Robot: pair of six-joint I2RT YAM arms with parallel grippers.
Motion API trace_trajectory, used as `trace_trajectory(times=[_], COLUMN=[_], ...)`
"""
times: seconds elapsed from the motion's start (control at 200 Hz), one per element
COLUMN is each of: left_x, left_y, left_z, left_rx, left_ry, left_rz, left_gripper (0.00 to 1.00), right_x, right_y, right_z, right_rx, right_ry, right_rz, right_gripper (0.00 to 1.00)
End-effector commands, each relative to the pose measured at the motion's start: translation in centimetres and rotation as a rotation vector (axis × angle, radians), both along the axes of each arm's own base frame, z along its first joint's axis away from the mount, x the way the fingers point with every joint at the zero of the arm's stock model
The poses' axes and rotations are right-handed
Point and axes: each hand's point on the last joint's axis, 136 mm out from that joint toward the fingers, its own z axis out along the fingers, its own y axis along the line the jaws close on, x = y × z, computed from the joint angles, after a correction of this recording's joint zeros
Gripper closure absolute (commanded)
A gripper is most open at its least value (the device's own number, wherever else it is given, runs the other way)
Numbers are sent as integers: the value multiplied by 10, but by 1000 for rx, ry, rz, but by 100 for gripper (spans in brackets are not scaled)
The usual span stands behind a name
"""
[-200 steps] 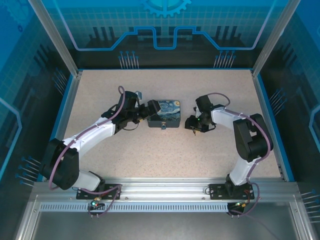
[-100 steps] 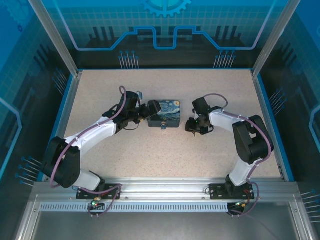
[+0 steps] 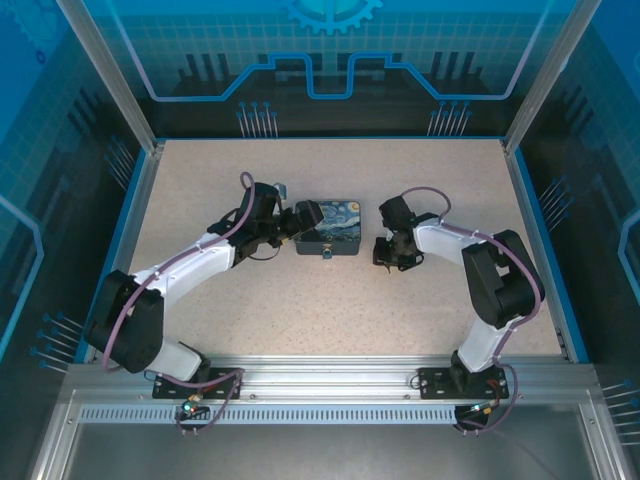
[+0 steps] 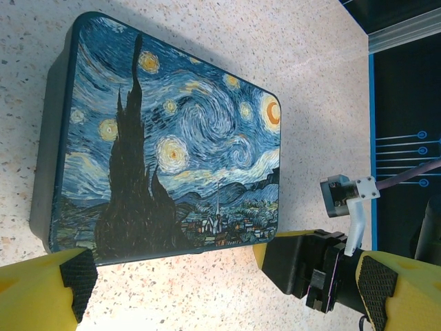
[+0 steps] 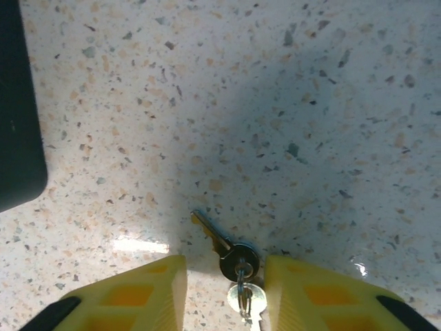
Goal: Unlock a padlock with a key
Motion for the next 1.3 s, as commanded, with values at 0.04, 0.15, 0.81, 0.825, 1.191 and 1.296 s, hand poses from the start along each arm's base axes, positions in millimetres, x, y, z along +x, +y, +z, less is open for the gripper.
trace_trajectory(times=[0.04,0.15,0.81,0.825,1.191,1.296], left_x=[5,5,5,5,1,0], left_y=[-11,-10,-10,-10,-11,-14], left_z=[14,14,17,18,23,25], left_rx=[-36,-38,-39,-39,-39,-55], left_ry=[-28,-28,-33,-35,-41,-40], left_rz=[-23,-22,-21,-22,-39,-54], left_gripper=[1,1,1,1,1,1], right_x=[-20,-22,-28,-28,-22,-24], right_y=[2,3,6,7,27,39], right_z=[-12,-13,-11,-10,59,88], right_rx=[-65,-88,-97,-94,87,195], right_ry=[84,88,78,76,-111,-186], right_rz=[43,56,83,85,185,242], right_gripper=[67,68,96,98,100,100])
